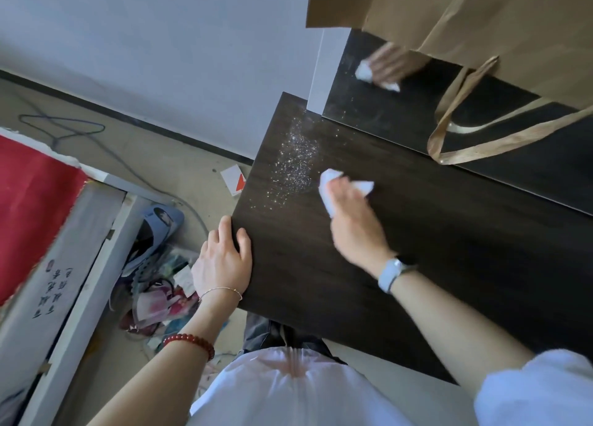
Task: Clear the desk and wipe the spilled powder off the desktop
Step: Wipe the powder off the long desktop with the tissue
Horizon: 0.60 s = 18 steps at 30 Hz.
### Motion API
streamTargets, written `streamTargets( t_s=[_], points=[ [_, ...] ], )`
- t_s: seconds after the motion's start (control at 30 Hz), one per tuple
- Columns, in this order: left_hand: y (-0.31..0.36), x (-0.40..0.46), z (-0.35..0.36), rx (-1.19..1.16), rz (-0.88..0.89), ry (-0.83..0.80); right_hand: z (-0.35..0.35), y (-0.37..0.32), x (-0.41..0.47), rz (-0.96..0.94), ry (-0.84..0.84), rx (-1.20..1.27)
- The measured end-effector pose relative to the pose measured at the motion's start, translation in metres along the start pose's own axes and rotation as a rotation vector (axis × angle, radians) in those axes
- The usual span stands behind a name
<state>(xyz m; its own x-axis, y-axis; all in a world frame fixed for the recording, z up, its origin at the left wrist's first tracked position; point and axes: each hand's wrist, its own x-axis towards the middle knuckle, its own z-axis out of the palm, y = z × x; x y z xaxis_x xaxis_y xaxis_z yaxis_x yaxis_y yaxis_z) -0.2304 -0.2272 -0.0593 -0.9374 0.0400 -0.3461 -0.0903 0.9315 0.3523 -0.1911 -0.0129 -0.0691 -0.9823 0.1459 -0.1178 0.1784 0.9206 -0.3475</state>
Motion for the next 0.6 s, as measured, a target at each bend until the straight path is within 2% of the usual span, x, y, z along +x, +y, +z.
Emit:
streamTargets(
  t_s=[0.07, 0.1, 0.13, 0.23, 0.3, 0.33, 0.4, 0.47, 0.53, 0.6],
  points=[
    [0.0, 0.0, -0.001, 0.004, -0.002, 0.0, -0.013, 0.016, 0.019, 0.304, 0.12, -0.007],
    [0.0, 0.0, -0.001, 0.004, -0.002, -0.001, -0.01, 0.007, 0.018, 0.336, 0.124, -0.004],
    [0.0, 0.0, -0.001, 0.002, 0.0, -0.003, -0.001, -0.009, 0.011, 0.256, 0.096, -0.003],
    [0.0, 0.0, -0.002, -0.004, -0.012, -0.008, 0.026, -0.045, -0.027, -0.221, -0.058, -0.023],
    [0.0, -0.001, -0.002, -0.012, -0.011, -0.007, 0.015, -0.028, -0.014, -0.283, -0.055, -0.044],
    [0.001, -0.001, -0.002, -0.014, -0.011, -0.008, 0.007, -0.014, 0.002, -0.19, -0.01, -0.048],
    [0.001, 0.0, -0.002, -0.008, -0.005, -0.01, -0.008, 0.011, 0.035, 0.115, 0.079, -0.06],
    [0.001, 0.0, -0.002, -0.008, -0.005, -0.015, -0.013, 0.017, 0.058, 0.323, 0.1, -0.079],
    [0.0, 0.001, -0.001, -0.008, 0.0, -0.015, -0.008, 0.002, 0.061, 0.306, 0.092, -0.092],
    [0.0, 0.001, -0.002, -0.006, 0.006, -0.014, 0.001, -0.015, 0.044, 0.137, 0.059, -0.132]
  ],
)
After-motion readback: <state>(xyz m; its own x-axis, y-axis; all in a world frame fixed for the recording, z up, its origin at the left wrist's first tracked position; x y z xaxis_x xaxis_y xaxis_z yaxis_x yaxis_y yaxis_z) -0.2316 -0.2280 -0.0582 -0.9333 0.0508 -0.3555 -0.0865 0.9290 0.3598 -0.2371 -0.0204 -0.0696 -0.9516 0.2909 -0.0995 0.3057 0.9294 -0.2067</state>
